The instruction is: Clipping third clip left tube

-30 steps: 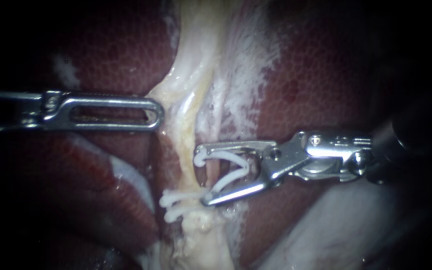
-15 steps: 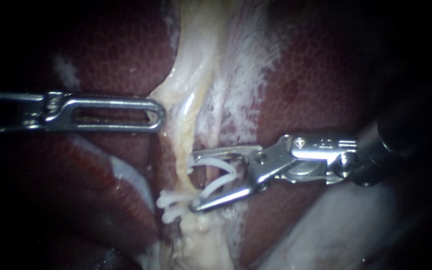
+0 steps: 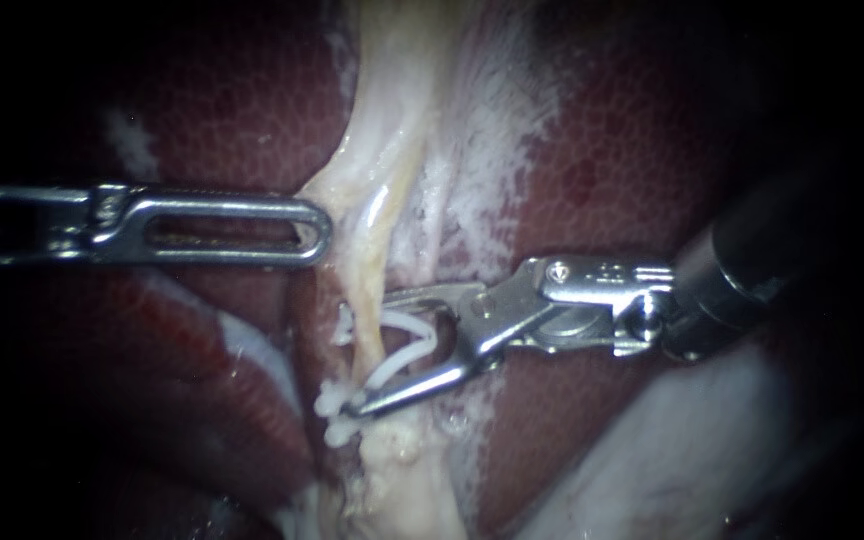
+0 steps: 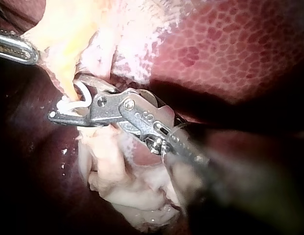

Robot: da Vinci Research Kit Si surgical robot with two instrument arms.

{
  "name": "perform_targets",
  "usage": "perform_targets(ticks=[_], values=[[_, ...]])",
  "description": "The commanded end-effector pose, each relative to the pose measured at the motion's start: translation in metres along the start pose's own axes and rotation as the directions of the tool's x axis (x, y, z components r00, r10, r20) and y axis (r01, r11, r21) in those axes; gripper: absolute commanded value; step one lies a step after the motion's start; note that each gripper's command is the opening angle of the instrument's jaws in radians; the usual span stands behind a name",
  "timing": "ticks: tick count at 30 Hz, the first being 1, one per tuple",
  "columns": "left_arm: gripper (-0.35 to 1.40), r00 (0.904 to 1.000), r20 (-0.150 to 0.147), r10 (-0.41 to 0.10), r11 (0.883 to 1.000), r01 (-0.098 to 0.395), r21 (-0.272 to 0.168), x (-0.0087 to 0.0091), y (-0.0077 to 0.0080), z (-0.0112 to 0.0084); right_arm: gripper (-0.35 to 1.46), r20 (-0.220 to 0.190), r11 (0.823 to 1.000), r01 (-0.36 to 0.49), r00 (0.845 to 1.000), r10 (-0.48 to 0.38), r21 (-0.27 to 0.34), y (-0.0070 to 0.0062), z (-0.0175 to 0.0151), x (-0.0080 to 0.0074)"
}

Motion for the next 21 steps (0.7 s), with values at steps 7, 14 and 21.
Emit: perform_targets(ticks=[7, 14, 21], values=[[-0.35, 1.0000, 0.000, 0.000, 1.000, 0.000, 0.000, 0.0000, 0.0001, 0.0000, 0.57, 0.002, 0.999, -0.015, 1.000, 0.015, 0.044, -0.0003, 0.0003, 0.0002], [-0.35, 1.0000, 0.000, 0.001, 1.000, -0.001, 0.001, 0.0001, 0.0003, 0.0001, 0.56, 0.005, 0.994, -0.045, 0.999, 0.044, 0.097, -0.0010, 0.0006, 0.0004], [-0.35, 1.0000, 0.000, 0.002, 1.000, -0.002, 0.001, 0.0002, 0.0004, 0.0001, 0.56, 0.001, 0.993, -0.054, 0.999, 0.055, 0.106, -0.0010, 0.0003, 0.0004]])
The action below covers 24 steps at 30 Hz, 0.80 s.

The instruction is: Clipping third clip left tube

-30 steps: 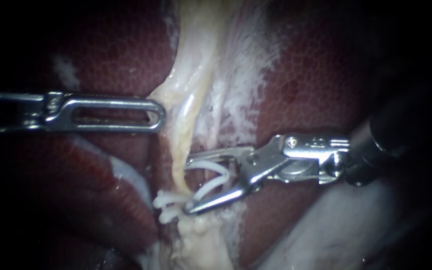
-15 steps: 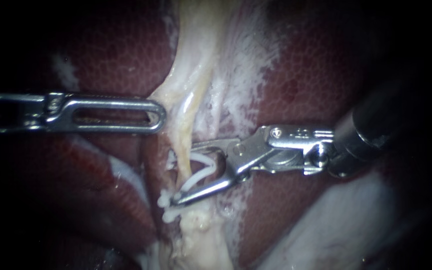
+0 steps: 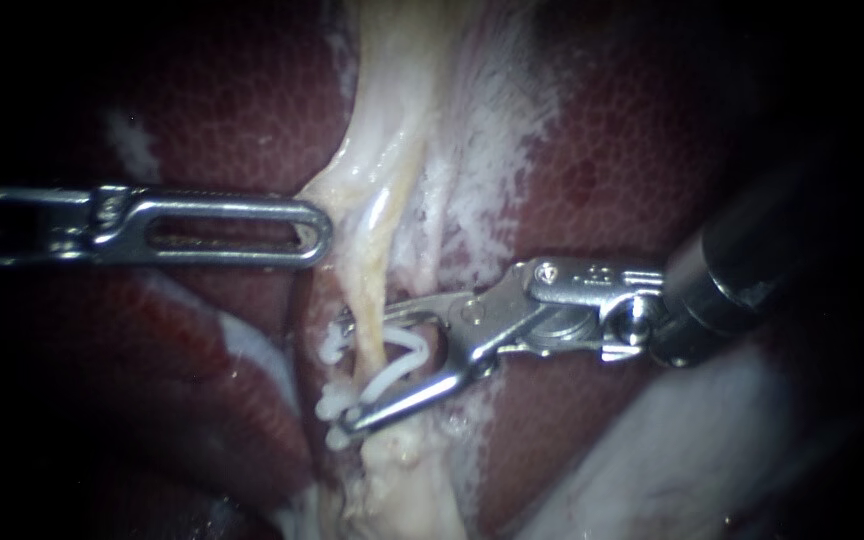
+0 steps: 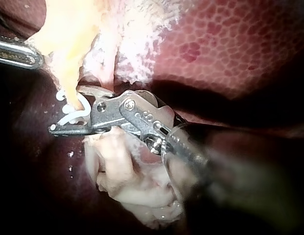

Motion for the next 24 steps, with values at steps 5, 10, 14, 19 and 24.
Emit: perform_targets(ticks=[5, 10, 14, 19, 24], values=[[-0.35, 1.0000, 0.000, 0.000, 1.000, 0.000, 0.000, 0.0000, 0.0001, 0.0001, 0.55, -0.008, 1.000, -0.015, 1.000, 0.015, 0.017, 0.0000, -0.0001, 0.0000], [-0.35, 1.0000, 0.000, 0.001, 1.000, -0.001, 0.001, 0.0001, 0.0002, 0.0001, 0.54, -0.034, 0.999, -0.022, 0.999, 0.024, 0.045, 0.0002, 0.0001, 0.0002], [-0.35, 1.0000, 0.000, 0.001, 1.000, -0.001, 0.000, 0.0001, 0.0002, 0.0001, 0.54, -0.039, 0.999, -0.025, 0.999, 0.026, 0.033, 0.0004, 0.0000, 0.0008], [-0.35, 1.0000, 0.001, 0.001, 1.000, -0.001, -0.001, 0.0002, 0.0002, 0.0003, 0.53, -0.047, 0.999, -0.032, 0.998, 0.033, 0.009, 0.0012, -0.0008, 0.0017], [-0.35, 1.0000, 0.001, 0.002, 1.000, -0.002, -0.001, 0.0003, 0.0002, 0.0003, 0.53, -0.054, 0.999, -0.039, 0.998, 0.039, -0.008, 0.0016, -0.0017, 0.0023]])
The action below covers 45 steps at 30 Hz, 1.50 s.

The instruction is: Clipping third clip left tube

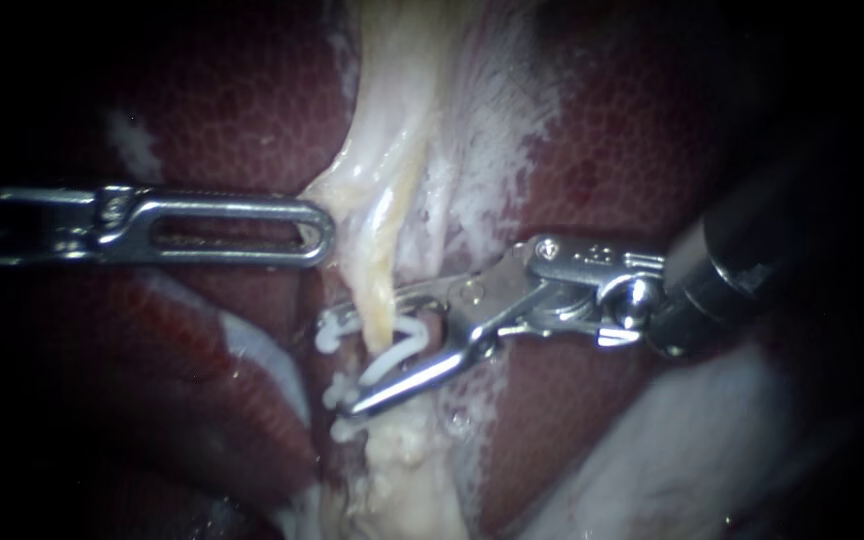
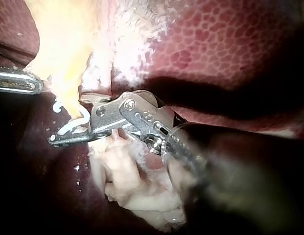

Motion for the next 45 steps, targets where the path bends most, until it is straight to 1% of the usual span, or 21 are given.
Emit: perform_targets(ticks=[1, 6, 14, 18, 20, 21, 22, 23, 24, 25, 27, 29, 32, 40, 45], values=[[-0.35, 1.0000, 0.000, 0.000, 1.000, 0.000, -0.001, 0.0000, 0.0000, 0.0000, 0.53, -0.001, 1.000, -0.001, 1.000, 0.001, -0.002, 0.0000, -0.0001, 0.0002], [-0.35, 1.0000, 0.000, 0.001, 1.000, -0.001, -0.001, 0.0001, 0.0000, 0.0001, 0.52, -0.007, 1.000, -0.009, 1.000, 0.009, -0.012, 0.0001, -0.0006, 0.0013], [-0.35, 1.0000, 0.001, 0.001, 1.000, -0.001, -0.002, 0.0002, 0.0000, 0.0002, 0.51, -0.008, 1.000, -0.008, 1.000, 0.008, -0.018, 0.0004, -0.0004, 0.0012], [-0.35, 1.0000, 0.001, 0.001, 1.000, -0.001, -0.002, 0.0002, 0.0000, 0.0002, 0.47, -0.008, 1.000, -0.008, 1.000, 0.008, -0.018, 0.0004, -0.0004, 0.0011], [-0.35, 1.0000, 0.001, 0.001, 1.000, -0.001, -0.002, 0.0002, 0.0000, 0.0002, 0.42, -0.008, 1.000, -0.014, 1.000, 0.014, -0.018, 0.0004, -0.0004, 0.0011], [-0.35, 1.0000, 0.001, 0.001, 1.000, -0.001, -0.002, 0.0002, 0.0000, 0.0002, 0.35, -0.011, 0.999, -0.026, 1.000, 0.025, -0.024, 0.0004, -0.0004, 0.0011], [-0.35, 1.0000, 0.001, 0.001, 1.000, -0.001, -0.002, 0.0002, 0.0000, 0.0002, 0.28, -0.015, 0.998, -0.055, 0.998, 0.055, -0.027, 0.0004, -0.0005, 0.0011], [-0.35, 1.0000, 0.001, 0.001, 1.000, -0.001, -0.002, 0.0002, 0.0000, 0.0002, 0.12, -0.018, 0.996, -0.085, 0.996, 0.084, -0.026, 0.0004, -0.0005, 0.0011], [-0.35, 1.0000, 0.001, 0.001, 1.000, -0.001, -0.002, 0.0002, 0.0000, 0.0002, -0.08, -0.022, 0.992, -0.120, 0.993, 0.119, -0.026, 0.0004, -0.0006, 0.0011], [-0.35, 1.0000, 0.001, 0.001, 1.000, -0.001, -0.002, 0.0002, 0.0000, 0.0002, -0.35, -0.027, 0.986, -0.167, 0.986, 0.166, -0.025, 0.0004, -0.0007, 0.0011], [-0.35, 1.0000, 0.001, 0.001, 1.000, -0.001, -0.002, 0.0002, 0.0000, 0.0002, -0.35, -0.031, 0.984, -0.175, 0.984, 0.174, -0.030, 0.0006, -0.0009, 0.0014], [-0.35, 1.0000, 0.001, 0.001, 1.000, -0.001, -0.002, 0.0002, 0.0000, 0.0002, -0.35, -0.042, 0.982, -0.179, 0.983, 0.177, -0.055, 0.0010, -0.0013, 0.0019], [-0.35, 1.0000, 0.001, 0.001, 1.000, -0.001, -0.002, 0.0002, 0.0000, 0.0002, -0.35, -0.051, 0.979, -0.192, 0.981, 0.188, -0.071, 0.0012, -0.0021, 0.0023], [-0.35, 1.0000, 0.001, 0.001, 1.000, -0.001, -0.002, 0.0002, 0.0000, 0.0002, -0.35, -0.051, 0.979, -0.189, 0.981, 0.186, -0.076, 0.0011, -0.0021, 0.0016], [-0.35, 1.0000, 0.001, 0.001, 1.000, -0.001, -0.002, 0.0002, 0.0000, 0.0002, -0.35, -0.046, 0.980, -0.187, 0.982, 0.184, -0.068, 0.0011, -0.0020, 0.0013]])
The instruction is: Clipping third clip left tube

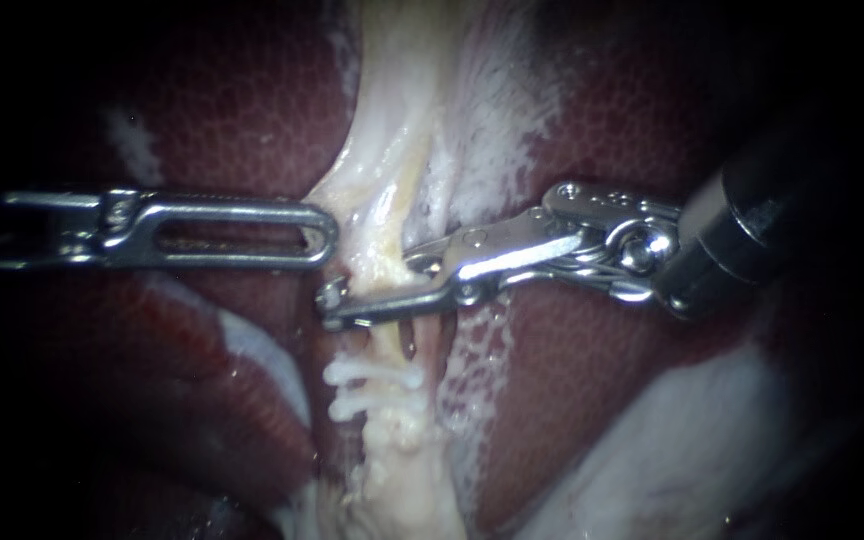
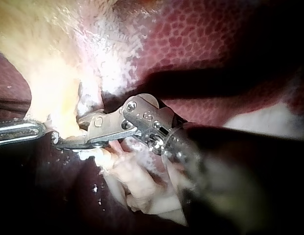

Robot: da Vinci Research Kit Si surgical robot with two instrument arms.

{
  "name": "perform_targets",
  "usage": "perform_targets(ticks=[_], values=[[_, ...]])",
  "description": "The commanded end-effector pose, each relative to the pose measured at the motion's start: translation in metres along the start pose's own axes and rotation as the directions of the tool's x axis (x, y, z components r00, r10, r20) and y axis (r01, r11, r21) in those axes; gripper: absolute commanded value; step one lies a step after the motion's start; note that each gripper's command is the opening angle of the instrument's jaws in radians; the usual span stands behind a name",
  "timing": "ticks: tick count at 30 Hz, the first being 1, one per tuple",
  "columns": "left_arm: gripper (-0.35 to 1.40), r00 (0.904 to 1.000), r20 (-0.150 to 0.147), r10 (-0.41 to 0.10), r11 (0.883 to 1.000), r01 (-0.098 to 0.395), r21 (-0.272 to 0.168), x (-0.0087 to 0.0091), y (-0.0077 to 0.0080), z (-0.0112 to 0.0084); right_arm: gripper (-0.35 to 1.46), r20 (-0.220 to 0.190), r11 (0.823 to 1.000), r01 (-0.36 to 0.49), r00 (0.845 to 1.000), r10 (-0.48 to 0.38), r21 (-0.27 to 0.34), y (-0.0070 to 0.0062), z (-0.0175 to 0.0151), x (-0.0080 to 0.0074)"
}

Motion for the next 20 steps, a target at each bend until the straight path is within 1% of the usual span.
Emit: perform_targets(ticks=[1, 6, 20], values=[[-0.35, 1.0000, 0.000, 0.000, 1.000, 0.000, 0.000, 0.0000, 0.0000, 0.0000, -0.35, 0.003, 1.000, 0.002, 1.000, -0.002, 0.006, 0.0000, 0.0001, -0.0002], [-0.35, 1.0000, 0.000, 0.000, 1.000, 0.000, 0.000, 0.0000, 0.0000, 0.0000, -0.35, 0.005, 1.000, 0.005, 1.000, -0.005, 0.007, 0.0003, 0.0004, -0.0007], [-0.35, 1.0000, 0.000, 0.000, 1.000, 0.000, -0.001, 0.0000, 0.0000, 0.0002, -0.35, 0.006, 1.000, 0.005, 1.000, -0.005, 0.010, 0.0003, 0.0004, -0.0008]])
